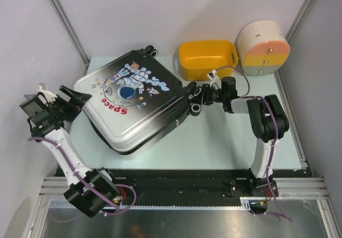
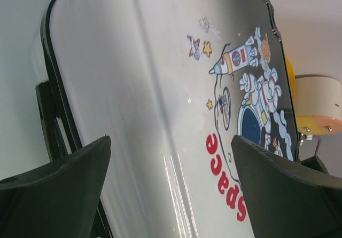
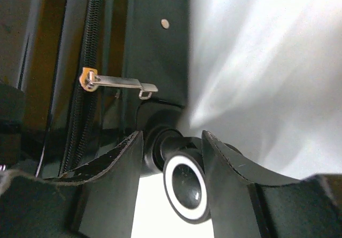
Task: Open, take out, and arrange the luggage
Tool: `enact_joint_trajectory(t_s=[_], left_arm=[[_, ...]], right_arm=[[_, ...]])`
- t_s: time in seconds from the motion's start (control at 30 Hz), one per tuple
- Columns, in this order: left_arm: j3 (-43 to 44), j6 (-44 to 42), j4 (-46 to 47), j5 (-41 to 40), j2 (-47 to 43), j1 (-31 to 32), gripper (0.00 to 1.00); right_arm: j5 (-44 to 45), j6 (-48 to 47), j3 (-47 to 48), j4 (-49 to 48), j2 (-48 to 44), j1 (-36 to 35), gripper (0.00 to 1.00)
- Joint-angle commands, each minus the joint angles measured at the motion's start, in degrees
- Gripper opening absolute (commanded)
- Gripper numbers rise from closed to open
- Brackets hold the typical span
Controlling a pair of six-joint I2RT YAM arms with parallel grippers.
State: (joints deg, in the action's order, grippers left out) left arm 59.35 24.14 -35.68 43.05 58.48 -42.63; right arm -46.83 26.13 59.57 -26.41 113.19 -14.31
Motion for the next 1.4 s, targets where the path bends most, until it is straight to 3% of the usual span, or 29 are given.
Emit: enact_joint_trajectory(t_s=[0.0,0.27,0.5,0.63,0.77,1.03,1.27,1.37], left_arm=[[-1.4,1.8,-1.0,-0.1,0.4,-0.1,1.0],[9.1,-3.1,5.1,1.9,19.6,3.3,0.98],[28.1,-6.5,5.5,2.5,35.0,14.8,0.9],[37.6,-10.3,5.6,-1.3,39.4,16.3,0.93],[41.3,-12.9,5.5,-1.9,37.1,16.4,1.0],[33.6,-22.6,5.6,-6.2,24.0,20.7,1.0],[27.3,-26.3,5.5,0.2,15.8,28.2,1.0],[23.5,-27.0,5.5,7.2,13.4,29.3,1.0]], right_arm=[[-10.5,3.1,-1.8,8.3,1.3,-7.0,0.51],[-12.1,9.7,-4.4,-1.7,-1.5,-18.7,0.51],[-8.0,12.4,-4.6,-6.6,-3.4,-22.3,0.58],[-4.8,10.9,-4.6,-9.4,-6.1,-24.4,0.59],[-1.3,8.5,-4.4,-12.2,-7.7,-28.1,0.61],[5.9,7.1,0.3,-13.1,-6.1,-35.2,0.66],[10.9,4.3,2.9,-11.0,-6.4,-38.7,0.66],[9.2,0.1,2.1,-3.3,-8.9,-36.4,0.66]])
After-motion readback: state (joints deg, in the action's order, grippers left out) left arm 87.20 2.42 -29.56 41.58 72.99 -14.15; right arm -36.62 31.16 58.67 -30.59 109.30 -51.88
